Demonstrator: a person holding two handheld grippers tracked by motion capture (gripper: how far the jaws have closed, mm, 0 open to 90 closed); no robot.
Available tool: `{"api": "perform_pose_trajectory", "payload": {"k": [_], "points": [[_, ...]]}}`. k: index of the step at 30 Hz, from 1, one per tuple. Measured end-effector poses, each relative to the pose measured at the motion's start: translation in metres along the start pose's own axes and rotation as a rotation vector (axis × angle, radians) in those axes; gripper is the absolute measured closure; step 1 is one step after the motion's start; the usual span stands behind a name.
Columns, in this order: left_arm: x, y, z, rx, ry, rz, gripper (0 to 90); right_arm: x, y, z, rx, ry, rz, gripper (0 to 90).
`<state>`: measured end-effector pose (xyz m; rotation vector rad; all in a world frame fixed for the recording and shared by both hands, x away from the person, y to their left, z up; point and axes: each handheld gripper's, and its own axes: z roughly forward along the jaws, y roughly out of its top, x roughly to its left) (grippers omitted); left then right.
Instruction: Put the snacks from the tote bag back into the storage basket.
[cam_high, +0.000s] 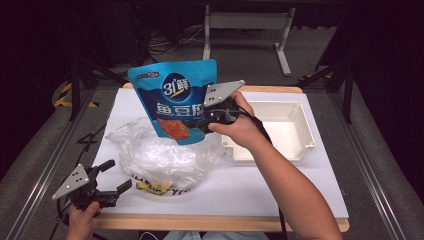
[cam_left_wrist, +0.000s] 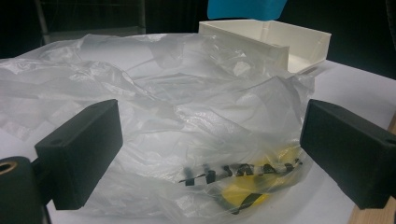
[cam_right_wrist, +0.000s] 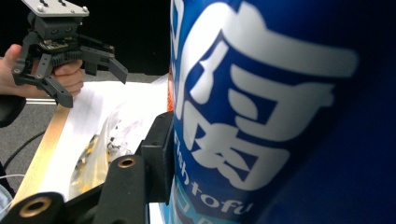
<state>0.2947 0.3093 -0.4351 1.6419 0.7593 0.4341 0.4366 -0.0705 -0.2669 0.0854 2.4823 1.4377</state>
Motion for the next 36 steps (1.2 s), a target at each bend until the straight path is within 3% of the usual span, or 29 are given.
{"api": "perform_pose_trajectory", "payload": {"k": [10,17,24,36], "points": [[0.0,0.0,0.0,0.0,0.005,-0.004,6.5,-0.007,-0.007,-0.027,0.011,-0.034,0.012,51.6],[0.0,0.0,0.001,0.015,0.005,0.0,6.5,-0.013,-0.017,-0.055,0.013,-0.083,0.034,51.6],[0.0,0.0,0.001,0.015,0.002,-0.003,6.5,-0.017,-0.024,-0.072,0.023,-0.091,0.045,51.6],[0.0,-0.001,0.002,0.008,0.006,-0.004,6.5,-0.031,-0.041,-0.114,0.028,-0.179,0.09,51.7]]}}
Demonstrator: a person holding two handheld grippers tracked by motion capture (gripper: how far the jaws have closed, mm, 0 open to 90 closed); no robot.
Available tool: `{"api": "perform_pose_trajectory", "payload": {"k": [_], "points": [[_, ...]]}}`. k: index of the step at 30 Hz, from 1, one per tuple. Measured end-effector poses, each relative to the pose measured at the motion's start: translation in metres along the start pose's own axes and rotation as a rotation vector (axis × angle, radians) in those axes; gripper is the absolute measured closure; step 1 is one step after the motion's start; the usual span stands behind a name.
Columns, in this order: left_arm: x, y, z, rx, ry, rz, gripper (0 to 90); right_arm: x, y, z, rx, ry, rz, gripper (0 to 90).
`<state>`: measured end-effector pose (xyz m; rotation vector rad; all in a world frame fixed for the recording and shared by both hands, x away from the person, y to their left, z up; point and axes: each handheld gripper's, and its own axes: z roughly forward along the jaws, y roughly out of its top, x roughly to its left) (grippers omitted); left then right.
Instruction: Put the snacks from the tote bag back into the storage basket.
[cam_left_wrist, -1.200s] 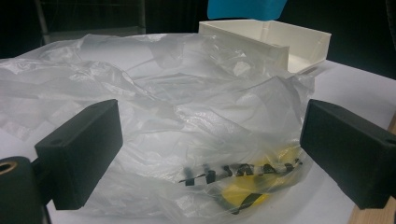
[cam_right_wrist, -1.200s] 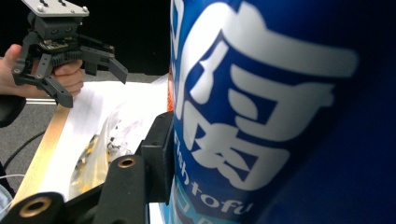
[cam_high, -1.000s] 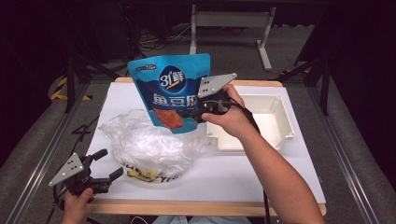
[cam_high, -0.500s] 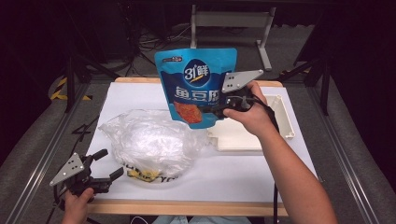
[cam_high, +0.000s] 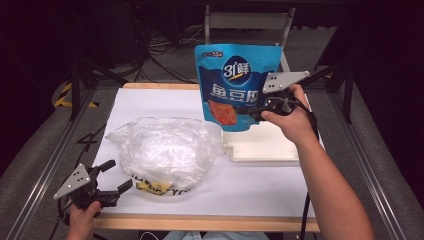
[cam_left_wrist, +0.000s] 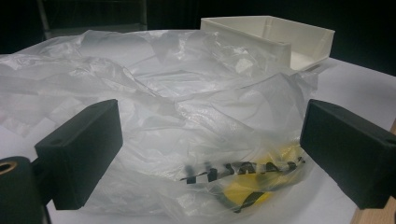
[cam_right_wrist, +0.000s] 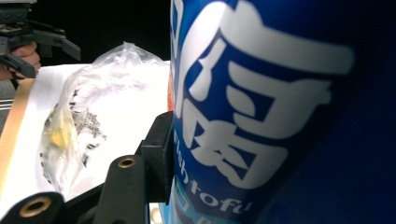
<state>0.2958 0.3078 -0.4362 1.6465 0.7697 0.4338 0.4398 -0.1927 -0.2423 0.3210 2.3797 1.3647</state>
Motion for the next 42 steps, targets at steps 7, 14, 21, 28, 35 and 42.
{"api": "perform_pose_trajectory", "payload": {"k": [7,14,21,28,35,42], "points": [[0.0,0.0,0.0,0.005,0.001,0.002,6.5,-0.012,-0.009,-0.015,0.014,-0.043,0.028,51.7],[0.0,0.0,0.0,0.006,0.0,0.003,6.5,-0.025,-0.02,-0.029,0.036,-0.088,0.056,51.7],[0.0,0.0,0.0,0.009,0.002,0.003,6.5,-0.038,-0.028,-0.037,0.078,-0.117,0.075,51.7],[0.0,0.0,0.0,0.01,0.002,0.004,6.5,-0.049,-0.039,-0.044,0.089,-0.146,0.097,51.7],[0.0,0.0,0.0,0.018,0.004,0.005,6.5,-0.059,-0.049,-0.045,0.088,-0.132,0.108,51.7],[0.0,0.0,0.001,0.017,0.005,0.006,6.5,-0.068,-0.067,-0.039,0.113,-0.134,0.128,51.7]]}}
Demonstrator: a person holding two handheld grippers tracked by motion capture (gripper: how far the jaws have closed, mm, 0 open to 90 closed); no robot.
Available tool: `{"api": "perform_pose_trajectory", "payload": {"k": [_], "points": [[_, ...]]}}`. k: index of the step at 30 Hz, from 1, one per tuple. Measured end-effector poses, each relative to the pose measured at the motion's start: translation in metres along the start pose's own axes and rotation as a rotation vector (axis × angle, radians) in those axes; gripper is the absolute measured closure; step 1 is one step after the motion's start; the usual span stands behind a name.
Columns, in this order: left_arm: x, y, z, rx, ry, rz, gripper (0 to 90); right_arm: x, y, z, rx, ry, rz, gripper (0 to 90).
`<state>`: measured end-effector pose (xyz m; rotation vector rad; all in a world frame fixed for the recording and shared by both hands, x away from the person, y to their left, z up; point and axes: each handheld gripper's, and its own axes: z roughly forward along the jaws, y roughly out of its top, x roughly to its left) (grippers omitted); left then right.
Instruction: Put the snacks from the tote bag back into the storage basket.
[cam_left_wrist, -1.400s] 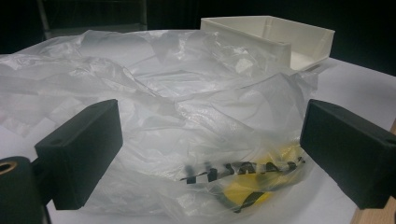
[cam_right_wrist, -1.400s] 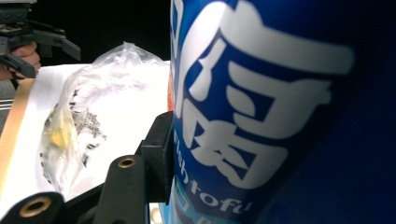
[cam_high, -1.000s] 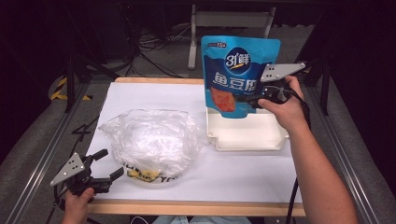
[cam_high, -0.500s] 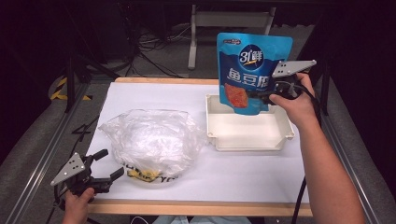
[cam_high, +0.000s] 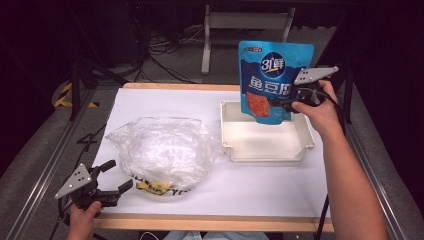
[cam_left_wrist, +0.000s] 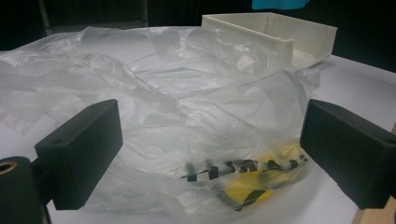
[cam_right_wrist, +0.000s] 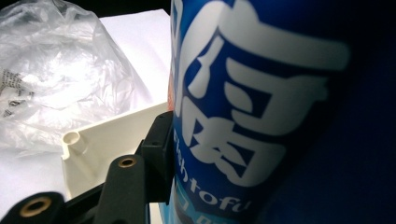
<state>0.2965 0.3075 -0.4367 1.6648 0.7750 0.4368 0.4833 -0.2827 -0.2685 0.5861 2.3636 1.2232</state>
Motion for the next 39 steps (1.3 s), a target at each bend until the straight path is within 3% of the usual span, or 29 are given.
{"api": "perform_pose_trajectory", "payload": {"k": [20,39], "points": [[0.0,0.0,0.0,0.012,0.001,0.0,6.5,0.003,-0.039,0.034,0.056,0.036,0.046,51.6],[0.0,0.0,0.0,0.013,-0.001,-0.001,6.5,0.009,-0.048,0.05,0.105,0.073,0.046,51.3]]}}
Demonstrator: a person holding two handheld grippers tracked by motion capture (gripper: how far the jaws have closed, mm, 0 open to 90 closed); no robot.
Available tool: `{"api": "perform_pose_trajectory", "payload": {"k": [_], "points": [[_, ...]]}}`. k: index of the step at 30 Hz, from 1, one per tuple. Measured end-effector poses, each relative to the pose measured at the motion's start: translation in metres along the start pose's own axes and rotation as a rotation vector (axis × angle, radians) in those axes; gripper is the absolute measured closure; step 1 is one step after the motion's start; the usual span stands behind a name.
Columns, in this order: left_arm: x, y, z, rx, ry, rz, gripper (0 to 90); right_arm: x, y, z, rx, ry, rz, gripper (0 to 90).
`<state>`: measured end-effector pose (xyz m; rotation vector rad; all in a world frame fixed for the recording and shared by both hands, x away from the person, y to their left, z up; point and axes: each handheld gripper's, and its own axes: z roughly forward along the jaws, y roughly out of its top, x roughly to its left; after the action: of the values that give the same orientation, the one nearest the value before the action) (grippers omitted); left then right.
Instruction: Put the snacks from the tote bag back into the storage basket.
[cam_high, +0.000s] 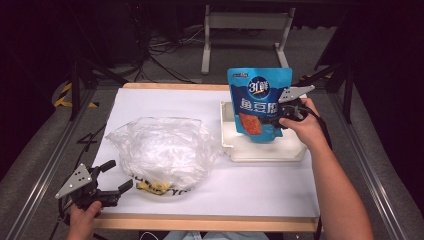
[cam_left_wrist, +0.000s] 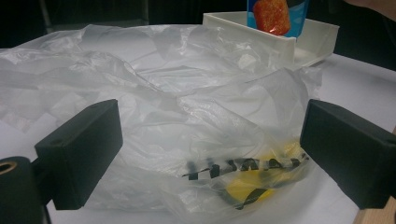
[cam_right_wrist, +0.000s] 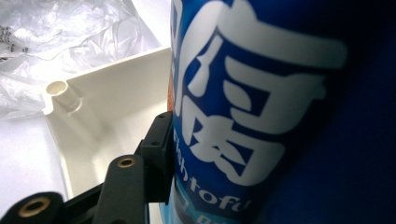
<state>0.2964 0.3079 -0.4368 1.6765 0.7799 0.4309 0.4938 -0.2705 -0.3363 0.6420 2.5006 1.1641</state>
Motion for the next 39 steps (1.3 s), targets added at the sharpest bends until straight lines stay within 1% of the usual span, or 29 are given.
{"api": "perform_pose_trajectory", "payload": {"k": [10,11,12,14,16,17,18,20,22,25,27,28,29,31,32,34,36,37,38,39], "points": [[0.0,0.0,0.0,0.001,0.001,-0.001,6.5,0.001,-0.004,0.006,0.03,0.005,-0.004,50.8],[0.0,0.0,0.001,-0.007,0.002,-0.003,6.5,0.001,-0.005,0.006,0.028,0.007,-0.003,50.5],[0.0,0.0,0.0,-0.001,0.002,-0.003,6.5,0.0,-0.005,0.006,0.028,0.007,-0.001,50.3],[0.0,0.0,0.001,-0.008,0.003,-0.005,6.5,0.0,-0.005,0.006,0.033,0.009,-0.008,48.6],[0.0,0.0,0.001,-0.007,0.001,-0.003,6.5,0.001,-0.004,0.005,0.042,0.006,-0.01,47.9],[0.0,0.0,0.001,-0.004,0.001,-0.002,6.5,0.001,-0.004,0.005,0.057,-0.002,-0.012,46.7],[0.0,0.0,0.001,-0.007,0.001,-0.003,6.5,0.001,-0.004,0.005,0.057,-0.002,-0.012,46.7],[0.0,0.0,0.0,0.0,0.001,-0.002,6.5,-0.001,-0.006,0.004,0.082,-0.012,-0.017,45.6],[0.0,0.0,0.0,-0.001,0.001,-0.003,6.5,-0.001,-0.007,0.003,0.084,-0.013,-0.014,45.3],[0.0,0.0,0.0,-0.002,0.002,-0.002,6.5,-0.003,-0.009,0.0,0.092,-0.011,-0.017,44.1],[0.0,0.0,0.0,-0.002,0.004,-0.004,6.5,-0.003,-0.01,-0.002,0.105,-0.015,-0.029,42.4],[0.0,0.0,0.0,-0.002,0.003,-0.004,6.5,-0.004,-0.01,-0.004,0.097,-0.024,-0.036,41.0],[0.0,0.0,0.0,-0.002,0.003,0.0,6.5,-0.004,-0.01,-0.006,0.089,-0.035,-0.033,40.2],[0.0,0.0,0.0,-0.001,0.004,-0.003,6.5,-0.006,-0.01,-0.01,0.084,-0.038,-0.028,40.1],[0.0,0.0,0.0,-0.001,0.004,-0.003,6.5,-0.008,-0.011,-0.016,0.075,-0.046,-0.033,39.1],[-0.001,0.0,0.001,-0.008,0.005,-0.005,6.5,-0.009,-0.013,-0.019,0.088,-0.048,-0.046,38.1],[-0.001,0.0,0.002,-0.005,0.006,-0.004,6.5,-0.009,-0.016,-0.021,0.109,-0.054,-0.073,36.1],[-0.001,0.0,0.002,-0.005,0.006,-0.004,6.5,-0.009,-0.016,-0.021,0.109,-0.054,-0.073,36.1],[-0.001,0.0,0.002,-0.005,0.008,-0.004,6.5,-0.01,-0.019,-0.023,0.123,-0.061,-0.082,33.1],[-0.001,0.0,0.002,-0.005,0.009,-0.004,6.5,-0.01,-0.019,-0.023,0.124,-0.067,-0.087,31.7]]}}
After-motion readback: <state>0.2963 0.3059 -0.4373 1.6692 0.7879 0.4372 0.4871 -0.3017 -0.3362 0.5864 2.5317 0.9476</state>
